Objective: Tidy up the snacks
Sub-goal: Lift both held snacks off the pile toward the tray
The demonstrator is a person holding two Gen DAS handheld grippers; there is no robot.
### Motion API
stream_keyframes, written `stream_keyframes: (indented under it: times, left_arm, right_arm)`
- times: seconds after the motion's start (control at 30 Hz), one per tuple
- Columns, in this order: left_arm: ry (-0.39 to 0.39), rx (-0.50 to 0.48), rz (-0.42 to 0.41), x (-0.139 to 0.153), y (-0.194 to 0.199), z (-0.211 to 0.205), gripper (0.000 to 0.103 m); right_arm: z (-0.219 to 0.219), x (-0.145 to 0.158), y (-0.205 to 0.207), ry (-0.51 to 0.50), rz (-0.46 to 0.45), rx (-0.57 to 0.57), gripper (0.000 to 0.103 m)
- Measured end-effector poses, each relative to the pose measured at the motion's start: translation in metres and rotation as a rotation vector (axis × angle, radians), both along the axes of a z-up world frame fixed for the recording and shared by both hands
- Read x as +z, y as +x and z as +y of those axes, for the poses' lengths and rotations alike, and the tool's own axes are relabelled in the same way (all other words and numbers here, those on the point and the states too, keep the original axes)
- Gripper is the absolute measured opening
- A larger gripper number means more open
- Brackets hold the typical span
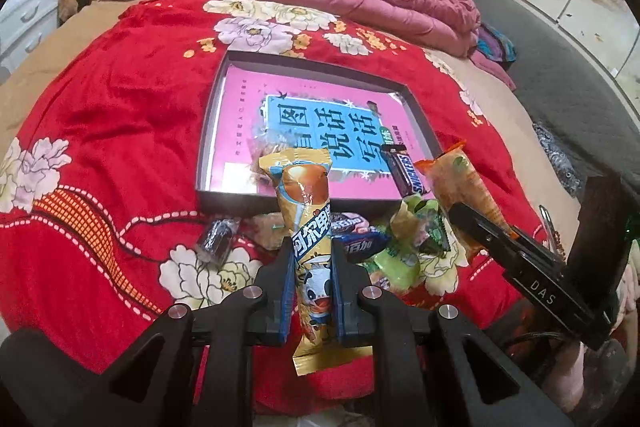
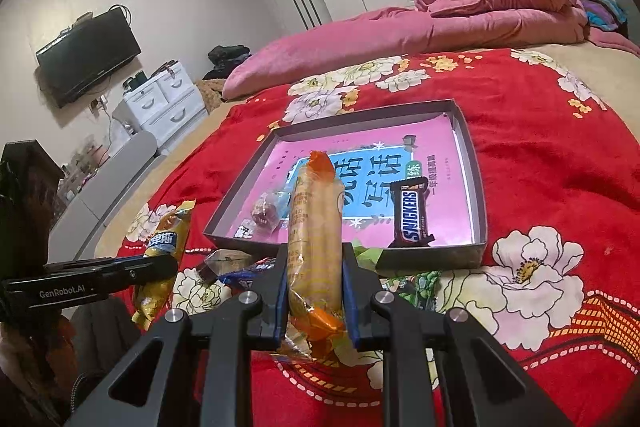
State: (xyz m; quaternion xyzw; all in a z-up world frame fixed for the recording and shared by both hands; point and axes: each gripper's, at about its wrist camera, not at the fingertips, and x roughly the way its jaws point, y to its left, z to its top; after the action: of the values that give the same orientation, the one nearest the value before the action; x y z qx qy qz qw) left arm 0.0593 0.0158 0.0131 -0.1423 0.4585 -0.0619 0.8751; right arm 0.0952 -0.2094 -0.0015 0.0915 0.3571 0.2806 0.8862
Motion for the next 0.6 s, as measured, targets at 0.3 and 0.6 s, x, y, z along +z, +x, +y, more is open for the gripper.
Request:
stream_keyframes:
  times: [0.3, 0.6]
  left_arm:
    - [-0.003, -0.002, -0.017, 0.006, 0.008, -0.004, 0.016]
    - [-0.003, -0.004, -0.032, 0.011, 0.016, -0.008, 0.016]
  right_arm:
    - [-0.010, 0.002, 0.006, 0.018, -0.001, -0.031, 0.023]
    - [-0.018, 0.004, 0.008, 0.030, -0.007, -0.049, 0.023]
